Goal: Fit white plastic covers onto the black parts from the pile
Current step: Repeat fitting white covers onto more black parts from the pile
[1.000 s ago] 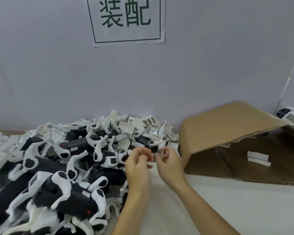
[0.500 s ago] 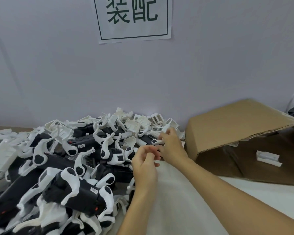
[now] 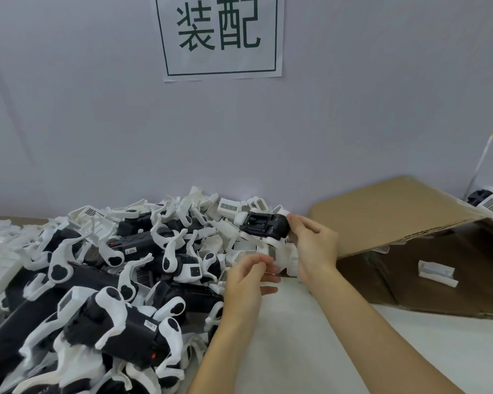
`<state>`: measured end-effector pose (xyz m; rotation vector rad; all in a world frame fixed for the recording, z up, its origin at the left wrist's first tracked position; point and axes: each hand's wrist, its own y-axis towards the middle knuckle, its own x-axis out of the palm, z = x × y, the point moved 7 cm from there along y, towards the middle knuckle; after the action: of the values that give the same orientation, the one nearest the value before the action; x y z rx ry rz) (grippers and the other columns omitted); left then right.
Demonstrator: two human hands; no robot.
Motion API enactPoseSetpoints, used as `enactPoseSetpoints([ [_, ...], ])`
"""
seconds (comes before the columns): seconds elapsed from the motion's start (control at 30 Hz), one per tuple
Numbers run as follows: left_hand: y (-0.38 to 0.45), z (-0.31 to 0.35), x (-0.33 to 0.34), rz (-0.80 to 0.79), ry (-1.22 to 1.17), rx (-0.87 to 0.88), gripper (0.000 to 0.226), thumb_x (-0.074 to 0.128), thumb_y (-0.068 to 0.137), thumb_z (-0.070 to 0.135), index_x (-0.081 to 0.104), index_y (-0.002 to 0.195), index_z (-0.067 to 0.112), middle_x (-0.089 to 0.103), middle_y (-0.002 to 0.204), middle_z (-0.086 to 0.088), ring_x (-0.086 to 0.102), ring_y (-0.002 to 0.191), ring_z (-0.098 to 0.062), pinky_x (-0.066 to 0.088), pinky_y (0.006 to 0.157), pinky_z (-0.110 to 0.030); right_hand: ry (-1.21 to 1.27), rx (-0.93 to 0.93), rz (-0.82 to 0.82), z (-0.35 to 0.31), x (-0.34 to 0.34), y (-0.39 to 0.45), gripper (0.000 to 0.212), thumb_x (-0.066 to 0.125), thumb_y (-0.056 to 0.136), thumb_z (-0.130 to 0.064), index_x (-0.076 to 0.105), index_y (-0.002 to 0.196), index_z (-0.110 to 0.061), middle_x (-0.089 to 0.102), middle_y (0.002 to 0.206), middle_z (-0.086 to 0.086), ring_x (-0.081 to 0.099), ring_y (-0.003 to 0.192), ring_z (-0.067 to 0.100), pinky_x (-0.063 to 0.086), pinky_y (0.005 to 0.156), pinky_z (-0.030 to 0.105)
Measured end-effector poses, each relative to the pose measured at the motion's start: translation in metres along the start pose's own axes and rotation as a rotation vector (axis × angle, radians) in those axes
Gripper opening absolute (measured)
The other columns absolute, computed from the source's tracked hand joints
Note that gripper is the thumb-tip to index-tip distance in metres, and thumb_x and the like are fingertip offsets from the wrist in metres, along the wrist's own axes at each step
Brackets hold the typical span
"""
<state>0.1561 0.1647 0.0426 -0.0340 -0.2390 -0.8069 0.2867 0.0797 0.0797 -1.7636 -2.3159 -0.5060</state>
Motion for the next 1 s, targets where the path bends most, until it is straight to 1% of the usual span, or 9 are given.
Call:
enactPoseSetpoints([
  [0.1,0.001,-0.007,0.001,-0.004,-0.015,-0.045,0.02,0.051,0.102,0.015,0.069,0.103,0.006,0.071,0.09,-0.009,0.064,0.074,-0.016,0.052,0.058,-0.027,0.428,0.202,-0.024,0.014,-0.004,-0.018,0.013,0.065,0.093,-0.009,0.077,0.09,-0.004,0.078,0.087,0.01,0.074,0.08,0.016,0.061,0.071,0.024],
  [0.2,0.003,-0.009,-0.002,0.043,-0.104,-0.072,0.033,0.055,0.099,0.038,0.072,0.104,0.01,0.074,0.095,-0.009,0.067,0.08,-0.02,0.053,0.071,-0.034,0.51,0.297,-0.059,0.034,-0.007,-0.038,0.021,0.06,0.096,-0.011,0.071,0.106,0.004,0.077,0.096,0.014,0.074,0.084,0.019,0.063,0.075,0.031],
  [0.3,0.002,-0.007,-0.006,0.082,-0.182,-0.064,0.029,0.06,0.096,0.037,0.073,0.098,0.011,0.075,0.089,-0.008,0.071,0.077,-0.018,0.056,0.072,-0.032,0.288,0.26,-0.095,0.052,-0.016,-0.055,0.019,0.06,0.097,-0.016,0.075,0.103,-0.006,0.078,0.096,0.011,0.074,0.084,0.021,0.059,0.074,0.032],
  [0.43,0.001,-0.008,-0.007,0.105,-0.099,-0.029,0.016,0.06,0.099,0.025,0.07,0.106,0.015,0.077,0.101,-0.006,0.072,0.099,-0.024,0.056,0.091,-0.041,-0.194,-0.05,-0.072,0.056,-0.03,-0.068,0.017,0.06,0.099,-0.02,0.076,0.096,-0.024,0.076,0.096,0.0,0.075,0.081,0.02,0.053,0.056,0.023],
  [0.53,-0.002,-0.007,0.002,0.022,-0.119,-0.009,0.015,0.059,0.099,0.022,0.066,0.113,0.021,0.076,0.102,0.0,0.074,0.097,-0.019,0.059,0.082,-0.036,-0.364,-0.276,-0.019,0.049,-0.034,-0.075,0.019,0.057,0.099,-0.018,0.067,0.111,-0.03,0.069,0.11,-0.007,0.067,0.101,0.009,0.051,0.073,0.013],
  [0.7,-0.004,-0.005,0.004,-0.032,-0.113,0.023,0.022,0.065,0.095,0.019,0.065,0.116,0.023,0.077,0.103,0.0,0.074,0.096,-0.016,0.06,0.073,-0.027,-0.547,-0.306,-0.27,0.057,-0.015,-0.084,0.079,0.059,0.085,-0.046,0.03,0.154,-0.022,0.04,0.15,-0.019,0.032,0.14,-0.008,0.032,0.112,0.015],
  [0.8,-0.004,-0.006,0.007,-0.066,-0.097,0.021,0.019,0.068,0.092,0.011,0.068,0.111,0.014,0.078,0.098,-0.004,0.074,0.096,-0.018,0.055,0.07,-0.017,-0.602,-0.291,-0.223,0.054,-0.015,-0.082,0.092,0.059,0.071,-0.063,0.026,0.151,-0.031,0.036,0.142,-0.029,0.029,0.131,-0.02,0.025,0.104,0.002],
  [0.93,-0.003,-0.01,0.013,-0.086,-0.035,0.0,0.015,0.07,0.091,0.011,0.069,0.106,0.008,0.078,0.091,-0.005,0.075,0.089,-0.016,0.053,0.067,-0.014,-0.542,-0.29,-0.157,0.048,-0.021,-0.082,0.078,0.063,0.067,-0.059,0.053,0.137,-0.028,0.063,0.125,-0.015,0.057,0.118,0.002,0.051,0.098,0.03],
  [1.0,-0.002,-0.011,0.011,-0.067,-0.009,0.009,0.015,0.071,0.091,0.015,0.07,0.104,0.01,0.078,0.09,-0.003,0.075,0.089,-0.014,0.053,0.069,-0.015,-0.518,-0.346,-0.156,0.04,-0.021,-0.084,0.061,0.066,0.071,-0.051,0.061,0.128,-0.031,0.069,0.111,-0.017,0.064,0.106,0.003,0.054,0.09,0.031],
])
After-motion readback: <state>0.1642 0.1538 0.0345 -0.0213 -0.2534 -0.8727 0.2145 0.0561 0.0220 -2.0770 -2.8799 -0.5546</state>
